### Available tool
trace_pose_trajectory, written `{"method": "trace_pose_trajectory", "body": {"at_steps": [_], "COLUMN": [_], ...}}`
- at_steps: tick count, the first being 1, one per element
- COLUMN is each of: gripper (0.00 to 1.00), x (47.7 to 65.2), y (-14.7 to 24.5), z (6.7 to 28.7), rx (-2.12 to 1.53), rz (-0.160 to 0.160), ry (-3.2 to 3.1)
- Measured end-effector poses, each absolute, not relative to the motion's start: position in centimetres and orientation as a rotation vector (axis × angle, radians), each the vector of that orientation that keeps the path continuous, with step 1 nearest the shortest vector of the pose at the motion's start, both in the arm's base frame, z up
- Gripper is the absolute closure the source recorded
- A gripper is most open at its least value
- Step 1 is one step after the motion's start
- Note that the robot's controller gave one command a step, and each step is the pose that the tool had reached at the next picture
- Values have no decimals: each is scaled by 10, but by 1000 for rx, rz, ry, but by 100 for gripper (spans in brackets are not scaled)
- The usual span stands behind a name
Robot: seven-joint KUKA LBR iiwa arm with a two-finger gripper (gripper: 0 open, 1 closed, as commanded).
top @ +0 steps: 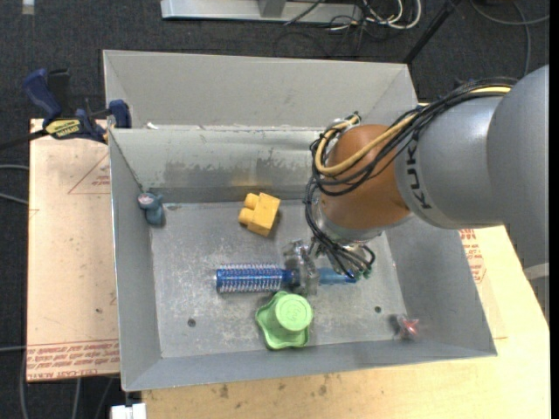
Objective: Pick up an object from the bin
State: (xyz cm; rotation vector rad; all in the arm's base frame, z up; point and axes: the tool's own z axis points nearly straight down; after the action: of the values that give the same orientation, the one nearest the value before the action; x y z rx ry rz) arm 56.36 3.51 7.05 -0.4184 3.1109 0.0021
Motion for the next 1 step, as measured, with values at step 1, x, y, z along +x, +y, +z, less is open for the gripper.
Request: {"method": "trace_pose_trajectory", "body": {"at_steps": [1], "gripper": [100], "x": [553], "y": [36], "z": [71], "rx": [-465], "rz": [2], "ry": [3102]}}
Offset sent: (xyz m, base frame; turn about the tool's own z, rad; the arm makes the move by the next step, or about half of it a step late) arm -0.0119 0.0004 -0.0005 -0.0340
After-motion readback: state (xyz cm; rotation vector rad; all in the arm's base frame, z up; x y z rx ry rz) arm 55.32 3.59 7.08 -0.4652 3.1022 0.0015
